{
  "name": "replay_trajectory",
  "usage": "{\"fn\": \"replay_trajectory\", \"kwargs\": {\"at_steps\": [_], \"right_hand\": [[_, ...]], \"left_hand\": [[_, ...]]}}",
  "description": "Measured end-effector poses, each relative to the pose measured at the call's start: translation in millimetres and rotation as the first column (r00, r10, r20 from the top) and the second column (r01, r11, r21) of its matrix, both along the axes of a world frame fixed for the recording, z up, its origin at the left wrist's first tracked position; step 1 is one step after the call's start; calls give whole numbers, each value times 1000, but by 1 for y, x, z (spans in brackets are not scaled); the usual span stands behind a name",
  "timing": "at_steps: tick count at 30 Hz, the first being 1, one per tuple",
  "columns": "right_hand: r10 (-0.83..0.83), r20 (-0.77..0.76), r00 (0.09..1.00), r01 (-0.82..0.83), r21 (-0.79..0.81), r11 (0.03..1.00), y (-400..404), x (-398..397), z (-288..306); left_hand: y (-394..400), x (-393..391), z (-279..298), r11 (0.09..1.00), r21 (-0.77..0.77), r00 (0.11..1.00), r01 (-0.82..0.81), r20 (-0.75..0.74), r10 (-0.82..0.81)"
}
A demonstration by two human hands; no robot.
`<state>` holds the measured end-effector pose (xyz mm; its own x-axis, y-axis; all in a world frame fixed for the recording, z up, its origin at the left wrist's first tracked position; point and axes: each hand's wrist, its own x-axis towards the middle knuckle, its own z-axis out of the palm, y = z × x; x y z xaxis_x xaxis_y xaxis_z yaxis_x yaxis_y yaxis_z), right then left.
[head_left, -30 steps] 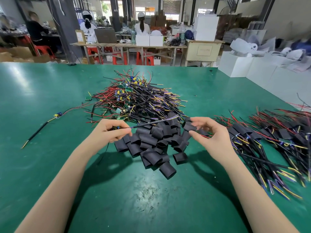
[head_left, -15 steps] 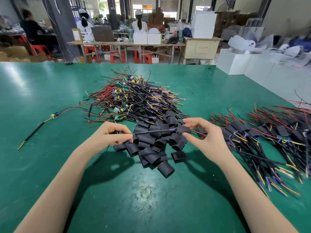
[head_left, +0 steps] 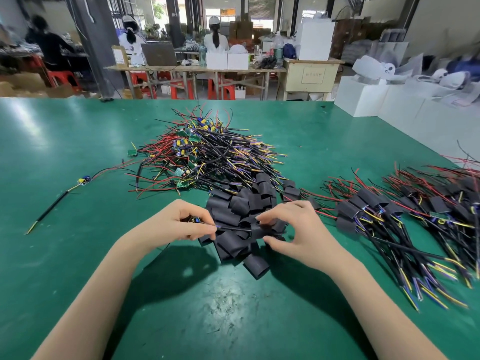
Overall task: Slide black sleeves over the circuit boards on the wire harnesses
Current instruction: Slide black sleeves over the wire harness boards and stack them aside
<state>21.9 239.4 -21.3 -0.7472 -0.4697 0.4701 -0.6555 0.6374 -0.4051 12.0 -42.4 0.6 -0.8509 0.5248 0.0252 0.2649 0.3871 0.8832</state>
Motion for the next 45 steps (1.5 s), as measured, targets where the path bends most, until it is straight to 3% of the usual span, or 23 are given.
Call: {"fn": "replay_trajectory", "kwargs": {"at_steps": [5,13,18,24,36,40,45], "right_hand": [[63,-24,998,-64,-29,998,-18,7,0],[96,-7,995,-96,-130,987,-14,10,7],[99,-19,995,-100,-161,982,-13,9,6],[106,-27,994,-109,-175,978,-14,9,4],[123,10,992,-117,-245,963,-18,9,3],[138,17,990,-131,-214,968,-18,10,3],[136,23,990,-131,-162,978,-17,9,2]], "left_hand": [[24,3,-11,998,-42,998,43,55,-40],[22,6,-9,975,180,966,130,198,-165],[22,2,-17,961,265,971,-78,238,13],[28,3,-14,947,255,980,-194,91,176],[39,7,-15,970,196,989,-147,23,145],[41,9,-15,958,256,990,-130,85,112],[46,10,-19,890,397,962,-226,234,140]]}}
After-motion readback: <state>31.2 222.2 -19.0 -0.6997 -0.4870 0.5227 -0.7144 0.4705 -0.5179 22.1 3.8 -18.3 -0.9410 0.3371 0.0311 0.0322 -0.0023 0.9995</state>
